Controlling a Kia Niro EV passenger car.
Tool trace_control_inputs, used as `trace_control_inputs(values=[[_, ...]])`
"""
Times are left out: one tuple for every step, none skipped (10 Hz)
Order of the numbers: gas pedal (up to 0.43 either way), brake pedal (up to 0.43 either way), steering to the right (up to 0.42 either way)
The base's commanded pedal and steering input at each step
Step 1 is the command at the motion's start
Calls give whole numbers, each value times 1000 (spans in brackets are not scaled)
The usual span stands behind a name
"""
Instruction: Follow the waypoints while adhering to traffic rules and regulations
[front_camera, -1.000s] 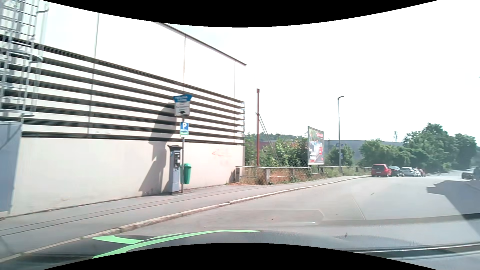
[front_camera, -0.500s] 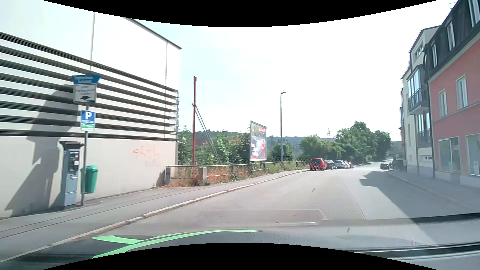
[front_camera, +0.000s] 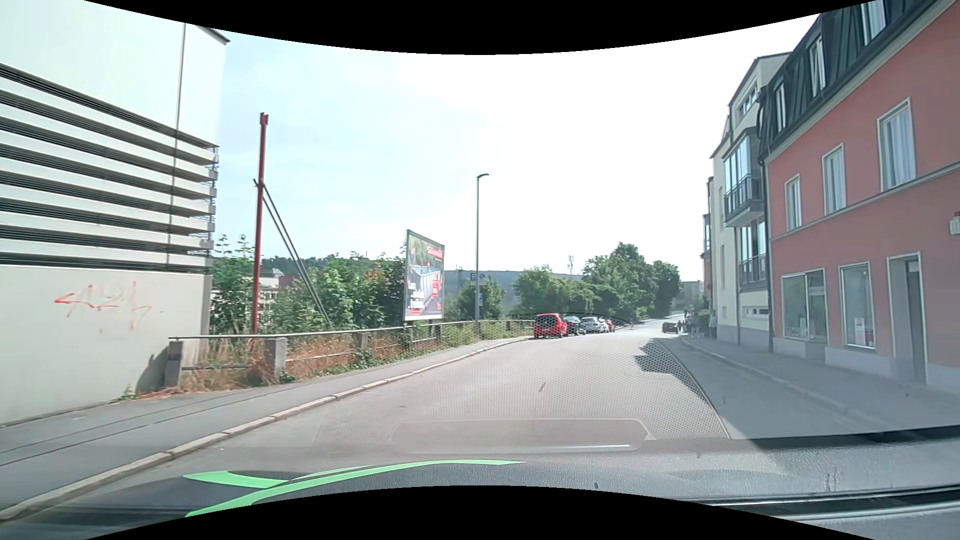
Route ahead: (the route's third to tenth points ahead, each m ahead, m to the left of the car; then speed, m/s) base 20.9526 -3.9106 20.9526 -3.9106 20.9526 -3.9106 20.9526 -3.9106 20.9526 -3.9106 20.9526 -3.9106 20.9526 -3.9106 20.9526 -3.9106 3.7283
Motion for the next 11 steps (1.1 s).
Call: trace_control_inputs(values=[[118,0,312],[118,0,287],[110,0,270],[98,0,243],[39,0,207],[39,0,169],[28,0,123],[0,0,83],[0,0,45],[0,0,16],[0,0,-3]])
